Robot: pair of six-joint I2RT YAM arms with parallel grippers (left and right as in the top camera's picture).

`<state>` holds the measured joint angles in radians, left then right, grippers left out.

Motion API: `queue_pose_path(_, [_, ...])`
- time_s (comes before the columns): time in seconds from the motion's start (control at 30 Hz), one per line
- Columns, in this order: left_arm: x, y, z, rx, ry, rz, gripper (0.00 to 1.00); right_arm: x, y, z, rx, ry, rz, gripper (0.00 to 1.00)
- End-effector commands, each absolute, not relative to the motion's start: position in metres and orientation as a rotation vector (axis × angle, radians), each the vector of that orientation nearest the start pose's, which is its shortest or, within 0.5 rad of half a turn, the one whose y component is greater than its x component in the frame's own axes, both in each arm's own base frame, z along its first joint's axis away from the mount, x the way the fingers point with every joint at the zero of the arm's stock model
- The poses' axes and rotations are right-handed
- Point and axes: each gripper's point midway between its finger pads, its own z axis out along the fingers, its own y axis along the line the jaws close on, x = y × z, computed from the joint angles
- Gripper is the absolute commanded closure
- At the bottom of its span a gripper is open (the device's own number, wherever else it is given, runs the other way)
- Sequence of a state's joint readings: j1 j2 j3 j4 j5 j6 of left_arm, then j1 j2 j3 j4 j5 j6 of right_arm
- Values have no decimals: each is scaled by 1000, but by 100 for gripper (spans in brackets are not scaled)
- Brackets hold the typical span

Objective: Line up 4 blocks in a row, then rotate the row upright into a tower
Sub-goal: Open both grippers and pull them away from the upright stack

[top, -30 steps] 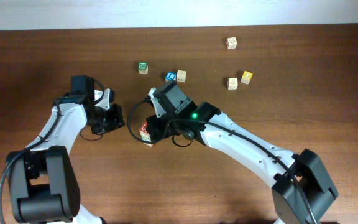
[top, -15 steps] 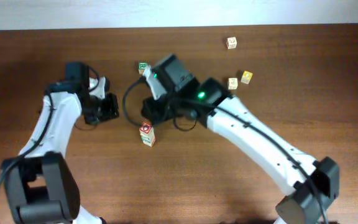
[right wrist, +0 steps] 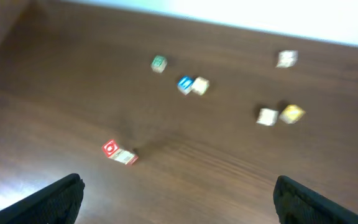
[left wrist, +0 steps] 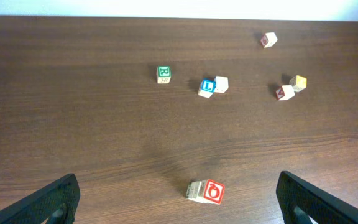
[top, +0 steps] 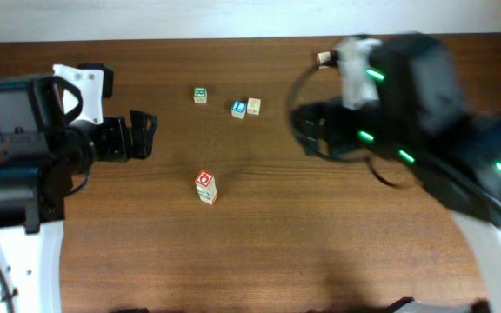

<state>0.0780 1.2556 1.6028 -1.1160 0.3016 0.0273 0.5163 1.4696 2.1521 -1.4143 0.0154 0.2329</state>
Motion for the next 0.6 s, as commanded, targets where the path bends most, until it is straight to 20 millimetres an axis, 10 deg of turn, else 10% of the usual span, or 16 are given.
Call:
queue_pose_path(0.0, [314,-24,351,112,2275,-268,1,252,119,450,-241,2187,297,2])
queue_pose_path(0.3, [313,-24,352,112,2271,-267,1,187,83,488,-212,2025,359,2])
queue_pose_path(0.57, [313,-24,352,112,2271,-267,0,174,74,481,-212,2048,341,2])
